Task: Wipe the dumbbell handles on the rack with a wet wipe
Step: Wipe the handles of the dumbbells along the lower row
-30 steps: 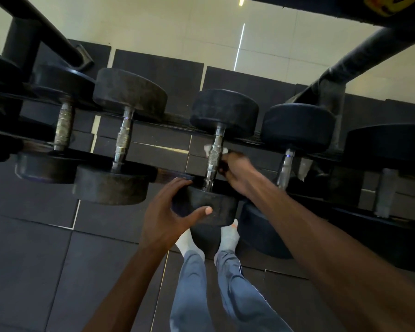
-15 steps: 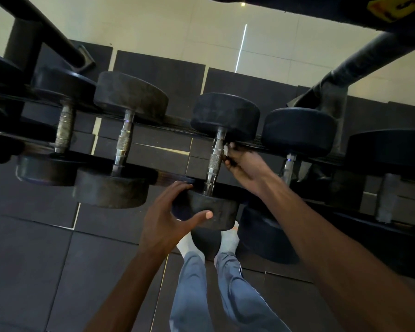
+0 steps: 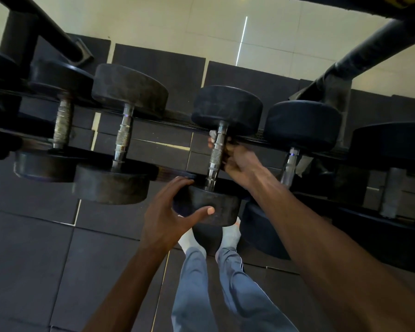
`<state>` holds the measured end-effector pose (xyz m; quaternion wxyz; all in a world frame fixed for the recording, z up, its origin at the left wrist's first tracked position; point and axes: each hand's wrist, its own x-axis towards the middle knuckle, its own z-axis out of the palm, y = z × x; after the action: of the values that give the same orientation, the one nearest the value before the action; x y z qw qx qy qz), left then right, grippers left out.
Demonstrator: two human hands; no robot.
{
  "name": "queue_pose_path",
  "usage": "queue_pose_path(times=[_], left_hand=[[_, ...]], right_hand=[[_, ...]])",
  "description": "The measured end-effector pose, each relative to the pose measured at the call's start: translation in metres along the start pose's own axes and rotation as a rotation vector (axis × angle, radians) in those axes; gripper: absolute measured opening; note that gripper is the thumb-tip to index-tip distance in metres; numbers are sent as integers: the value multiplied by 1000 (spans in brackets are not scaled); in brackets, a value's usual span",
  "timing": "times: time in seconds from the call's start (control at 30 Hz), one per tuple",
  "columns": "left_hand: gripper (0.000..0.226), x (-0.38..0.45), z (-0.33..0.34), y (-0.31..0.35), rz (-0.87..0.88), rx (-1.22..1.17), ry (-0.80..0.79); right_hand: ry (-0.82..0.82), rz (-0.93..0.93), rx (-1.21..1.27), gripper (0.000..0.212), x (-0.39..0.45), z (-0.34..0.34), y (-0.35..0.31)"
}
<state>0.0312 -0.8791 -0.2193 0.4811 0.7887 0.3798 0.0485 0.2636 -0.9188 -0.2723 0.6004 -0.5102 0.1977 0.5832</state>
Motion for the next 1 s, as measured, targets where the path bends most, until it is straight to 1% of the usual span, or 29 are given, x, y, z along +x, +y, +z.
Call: queue_pose_path(times=[0.07,0.17,0.23,0.3,0.37,0.43,0.47,0.53,0.6,0.67,0.73,0.8,0.9,1.0], left_hand=[[81,-1,0,1,-11,-7,2],[80,0,1,1,-18,-7,12],[79,0,0,2,-23,-5,18],[80,1,0,3,-27,-13,10],[81,1,-1,4,-33,-15,2],[83,1,-1,5,-33,-21,3],[85,1,-1,6,-33,-18,-1],[86,1,-1,9,-33,-19,-10],[83,1,-1,10,-15,-23,-5],[80,0,-1,9,-6,-23,-5],[81,0,0,8,-8,-33,-2],[81,0,0,7,-10,-31,0],[78,0,-1,9,-20,-28,1],[80,1,-4,9,-29,-16,-10]], right_hand=[[-32,28,-92,40,-13,-6,13],[-63,83,-155,40,-21,-15,14],[-61,30,-74,35,-11,-11,-1],[-4,-52,-3,31,1,-2,-18],[44,-67,-23,34,7,2,-14],[35,28,-140,38,0,-9,7],[5,84,-209,38,-6,-18,17],[-66,163,-304,32,-16,-34,24],[-150,181,-458,23,-26,-38,15],[-195,175,-683,23,-30,-36,6],[-176,119,-888,23,-29,-32,6],[-99,84,-999,19,-28,-27,13],[16,50,-1023,20,-29,-23,25],[27,45,-978,17,-36,-28,25]])
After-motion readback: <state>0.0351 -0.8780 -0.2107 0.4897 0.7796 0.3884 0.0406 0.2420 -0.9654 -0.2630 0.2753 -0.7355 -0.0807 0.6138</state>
